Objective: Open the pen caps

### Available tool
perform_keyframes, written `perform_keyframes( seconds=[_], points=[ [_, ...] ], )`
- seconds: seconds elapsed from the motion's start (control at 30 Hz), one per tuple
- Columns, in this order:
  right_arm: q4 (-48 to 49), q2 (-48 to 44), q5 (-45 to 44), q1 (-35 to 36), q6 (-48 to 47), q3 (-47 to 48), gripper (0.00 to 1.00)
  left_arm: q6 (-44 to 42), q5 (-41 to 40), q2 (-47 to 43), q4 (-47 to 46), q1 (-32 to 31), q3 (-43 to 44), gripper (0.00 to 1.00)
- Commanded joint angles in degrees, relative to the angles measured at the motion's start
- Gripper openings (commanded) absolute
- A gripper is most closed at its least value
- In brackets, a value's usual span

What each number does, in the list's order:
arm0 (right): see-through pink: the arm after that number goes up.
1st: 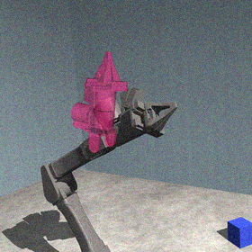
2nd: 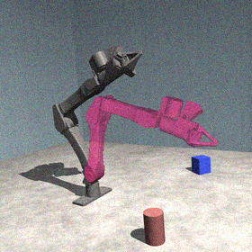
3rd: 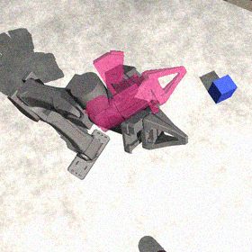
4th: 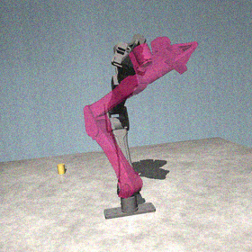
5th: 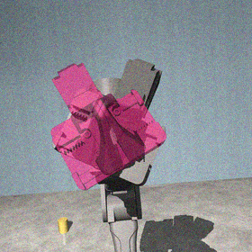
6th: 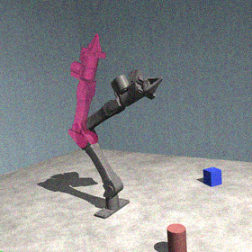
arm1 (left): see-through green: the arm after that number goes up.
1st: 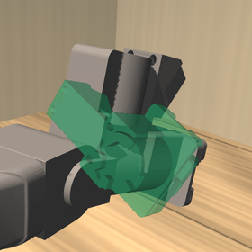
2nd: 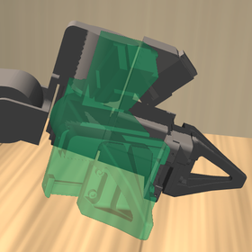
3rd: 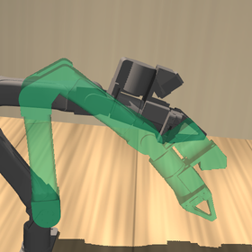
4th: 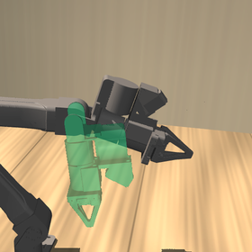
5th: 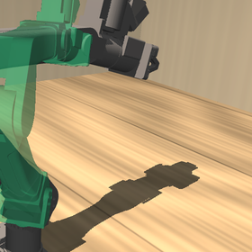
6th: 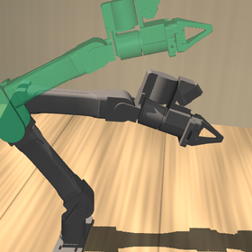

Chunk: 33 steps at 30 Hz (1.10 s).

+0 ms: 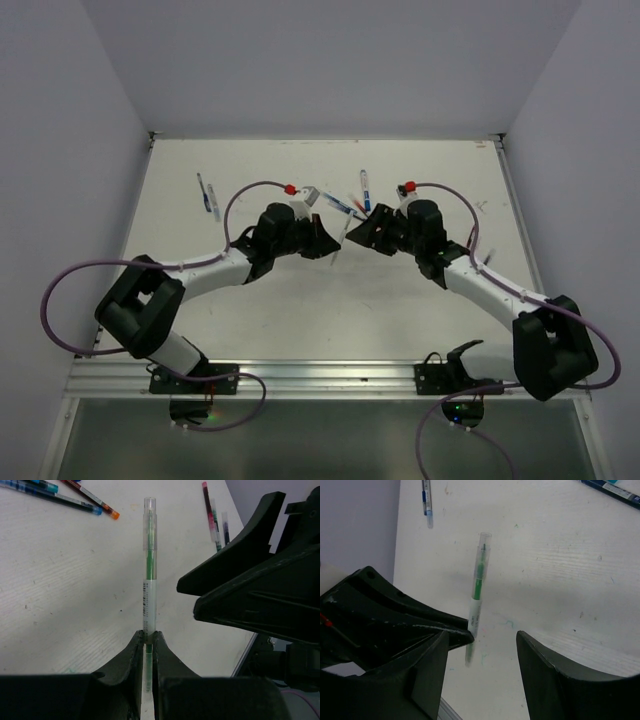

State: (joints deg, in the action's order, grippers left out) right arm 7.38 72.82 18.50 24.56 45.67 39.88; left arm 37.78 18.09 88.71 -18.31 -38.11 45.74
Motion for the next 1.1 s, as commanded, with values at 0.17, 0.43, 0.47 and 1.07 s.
perform_keyframes(
  seconds=[0.17,0.43,0.47,1.07],
  points=[
    [6.3,6.5,-4.0,3.6,1.1,3.7,0.54,0.7,0.8,-4.6,-3.3,-1.5,-2.1,0.00],
    [8.4,10.2,-5.4,6.6,1.6,4.9,0.18,1.0,1.1,-5.8,-3.4,-2.1,-3.2,0.00],
    [8.3,10.0,-5.6,6.6,1.6,4.9,0.00,0.7,1.2,-6.0,-3.4,-2.1,-3.5,0.00],
    [7.7,5.5,-7.6,7.3,4.3,2.8,0.00,2.5,-0.8,-8.6,-7.7,-3.4,-11.9,0.43]
  ],
)
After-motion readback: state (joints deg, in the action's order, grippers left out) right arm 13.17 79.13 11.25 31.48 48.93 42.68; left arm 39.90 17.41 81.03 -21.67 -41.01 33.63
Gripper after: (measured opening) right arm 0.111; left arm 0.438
